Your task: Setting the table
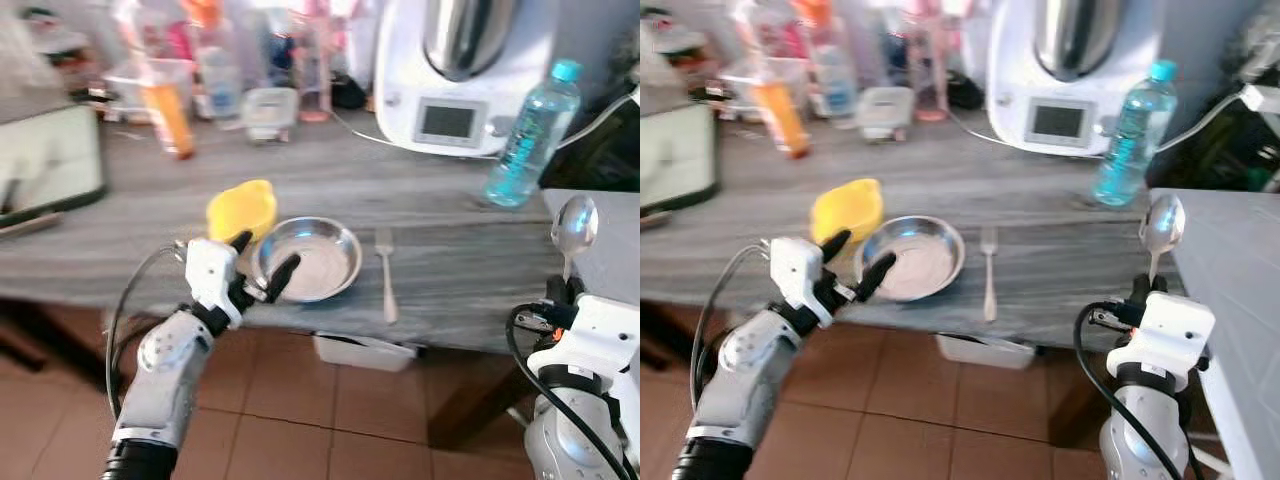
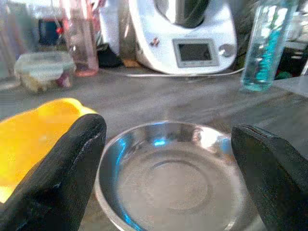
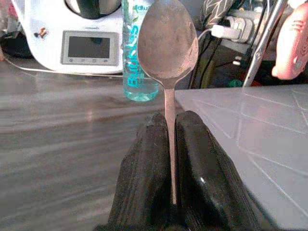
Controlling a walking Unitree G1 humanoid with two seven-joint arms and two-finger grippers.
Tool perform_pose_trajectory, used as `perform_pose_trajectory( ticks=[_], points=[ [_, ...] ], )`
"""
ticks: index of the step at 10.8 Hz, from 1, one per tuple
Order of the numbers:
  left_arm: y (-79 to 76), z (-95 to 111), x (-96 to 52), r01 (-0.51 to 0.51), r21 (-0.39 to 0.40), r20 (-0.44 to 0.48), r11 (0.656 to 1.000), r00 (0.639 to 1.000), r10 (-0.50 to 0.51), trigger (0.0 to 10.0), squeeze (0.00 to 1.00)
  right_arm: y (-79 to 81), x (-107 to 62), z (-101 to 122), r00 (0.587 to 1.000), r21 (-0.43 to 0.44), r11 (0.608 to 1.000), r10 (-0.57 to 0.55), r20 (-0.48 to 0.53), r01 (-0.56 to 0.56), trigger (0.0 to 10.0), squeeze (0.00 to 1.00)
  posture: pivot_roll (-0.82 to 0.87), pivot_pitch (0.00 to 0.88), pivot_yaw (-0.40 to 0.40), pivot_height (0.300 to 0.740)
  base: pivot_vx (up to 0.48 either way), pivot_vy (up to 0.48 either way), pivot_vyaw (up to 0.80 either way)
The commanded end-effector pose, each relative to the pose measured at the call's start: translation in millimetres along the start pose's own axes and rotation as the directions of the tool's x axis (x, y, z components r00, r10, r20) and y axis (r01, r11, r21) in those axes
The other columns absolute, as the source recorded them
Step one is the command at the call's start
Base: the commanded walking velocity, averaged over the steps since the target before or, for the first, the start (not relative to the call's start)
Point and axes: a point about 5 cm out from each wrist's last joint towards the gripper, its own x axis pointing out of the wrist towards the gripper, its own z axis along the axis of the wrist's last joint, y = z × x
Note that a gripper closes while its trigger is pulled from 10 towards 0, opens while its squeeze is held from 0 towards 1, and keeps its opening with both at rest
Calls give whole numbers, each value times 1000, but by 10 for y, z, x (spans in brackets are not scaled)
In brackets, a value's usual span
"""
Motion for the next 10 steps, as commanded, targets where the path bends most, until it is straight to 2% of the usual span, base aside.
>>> perform_pose_trajectory(
  ticks=[1, 3, 4, 6, 8, 10],
  points=[
    [19, 55, 2, 55, 16, -6, 998, 999, -54, 10000, 0, 23, -10, 29, 1000, 4, 1000, 15, 7, -15, 10000, 0, 29, 107, 44, 740, 0, 0, 0],
    [41, 112, -42, 202, 31, -43, 979, 979, -201, 10000, 0, 75, -9, 29, 999, 26, 999, 47, -2, -47, 10000, 0, 35, 107, 41, 740, 0, 0, 0],
    [29, 126, -39, 246, 43, -54, 968, 968, -243, 10000, 0, 129, -4, 19, 997, 54, 996, 77, -14, -76, 10000, 0, 40, 109, 42, 740, 0, 0, 0],
    [11, 133, -40, 315, 32, -74, 949, 947, -312, 10000, 0, 332, 34, -9, 982, 111, 978, 181, -49, -175, 10000, 0, 43, 112, 45, 740, 0, 0, 0],
    [1, 192, -10, 352, 29, -75, 935, 934, -349, 10000, 0, 506, 105, -37, 972, 180, 964, 215, -93, -195, 10000, 0, 43, 119, 57, 740, 0, 0, 0],
    [16, 212, -43, 373, 32, -89, 927, 925, -369, 10000, 0, 602, 127, -99, 965, 205, 960, 223, -136, -193, 10000, 0, 62, 115, 58, 740, 0, 0, 0]
  ],
)
